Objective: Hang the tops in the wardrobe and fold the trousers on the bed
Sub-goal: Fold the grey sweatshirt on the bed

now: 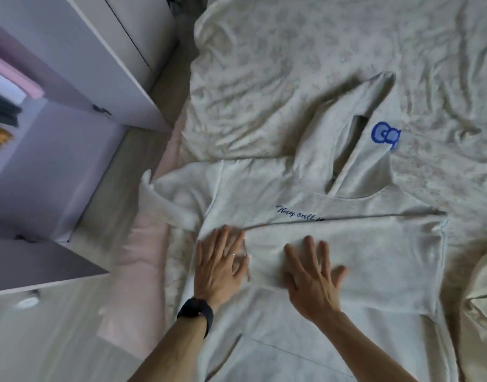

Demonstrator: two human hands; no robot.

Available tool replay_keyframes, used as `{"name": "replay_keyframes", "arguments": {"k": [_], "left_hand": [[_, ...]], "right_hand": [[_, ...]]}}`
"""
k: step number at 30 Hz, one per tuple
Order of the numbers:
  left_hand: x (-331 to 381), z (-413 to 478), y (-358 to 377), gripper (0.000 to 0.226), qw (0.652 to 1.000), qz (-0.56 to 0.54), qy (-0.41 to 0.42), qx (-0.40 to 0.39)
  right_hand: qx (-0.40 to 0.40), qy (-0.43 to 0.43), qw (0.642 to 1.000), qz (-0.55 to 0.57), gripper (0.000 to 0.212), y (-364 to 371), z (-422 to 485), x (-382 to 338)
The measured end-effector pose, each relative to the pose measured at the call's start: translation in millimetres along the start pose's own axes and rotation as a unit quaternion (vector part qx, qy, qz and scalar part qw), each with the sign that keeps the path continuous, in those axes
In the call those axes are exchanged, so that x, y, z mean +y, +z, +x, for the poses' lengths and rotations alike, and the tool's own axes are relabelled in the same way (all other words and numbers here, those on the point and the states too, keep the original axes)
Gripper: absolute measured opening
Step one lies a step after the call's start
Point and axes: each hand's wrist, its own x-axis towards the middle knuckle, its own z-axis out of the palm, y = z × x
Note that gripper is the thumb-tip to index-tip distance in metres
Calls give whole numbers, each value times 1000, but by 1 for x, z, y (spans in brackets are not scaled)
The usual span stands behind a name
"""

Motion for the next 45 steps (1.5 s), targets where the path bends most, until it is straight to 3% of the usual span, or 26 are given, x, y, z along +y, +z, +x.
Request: {"name": "replay_keyframes", "arguments": {"k": [2, 5, 11, 16, 19, 22, 23, 24, 26, 27, 28, 29, 32, 34, 37, 39, 41, 43, 45], "left_hand": [[-19, -3, -12, 60, 998, -55, -35, 10], [-53, -1, -29, 66, 980, -133, -140, 40], [-154, 56, -73, 75, 879, -296, -368, 75], [-229, 135, -84, 89, 875, -284, -389, 53], [-256, 178, -76, 98, 872, -276, -403, -16], [-291, 191, -63, 71, 838, -330, -430, -59], [-301, 189, -58, 52, 802, -396, -444, -43], [-312, 184, -53, 37, 736, -482, -474, -16], [-332, 164, -40, 22, 566, -627, -534, 43], [-344, 148, -32, 18, 502, -656, -560, 71], [-349, 136, -27, 15, 462, -666, -578, 96], [-358, 124, -23, 13, 452, -655, -595, 114], [-372, 109, -20, 16, 538, -601, -586, 83], [-369, 119, -29, 22, 575, -615, -540, 4], [-366, 142, -29, 51, 672, -572, -461, -95], [-365, 157, -21, 61, 683, -592, -417, -101], [-366, 166, -9, 52, 706, -574, -407, -83], [-370, 173, -1, 31, 681, -590, -433, 9], [-373, 170, -4, 23, 579, -654, -465, 142]], "right_hand": [[6, 21, 1000, 4, 69, -13, 2, -32], [68, -35, 997, 14, 63, -38, 16, -74], [66, -130, 989, -3, 56, -78, 90, -189], [35, -201, 976, -76, 56, -82, 159, -281], [9, -229, 964, -133, 55, -77, 200, -324], [-30, -241, 951, -192, 51, -53, 233, -351], [-42, -232, 947, -217, 50, -46, 239, -356], [-47, -222, 942, -247, 48, -40, 243, -361], [-45, -182, 936, -297, 48, -30, 245, -370], [-42, -169, 933, -315, 49, -23, 243, -378], [-36, -157, 933, -321, 51, -21, 242, -382], [-30, -158, 933, -321, 52, -16, 243, -391], [-6, -185, 945, -269, 53, -8, 254, -411], [-18, -174, 960, -221, 50, -7, 267, -421], [-44, -164, 963, -209, 32, -7, 284, -440], [-19, -145, 983, -114, 25, -10, 293, -450], [15, -102, 994, -20, 27, -20, 299, -452], [41, -80, 996, -7, 27, -30, 306, -446], [78, -87, 993, -11, 26, -37, 311, -437]]}}
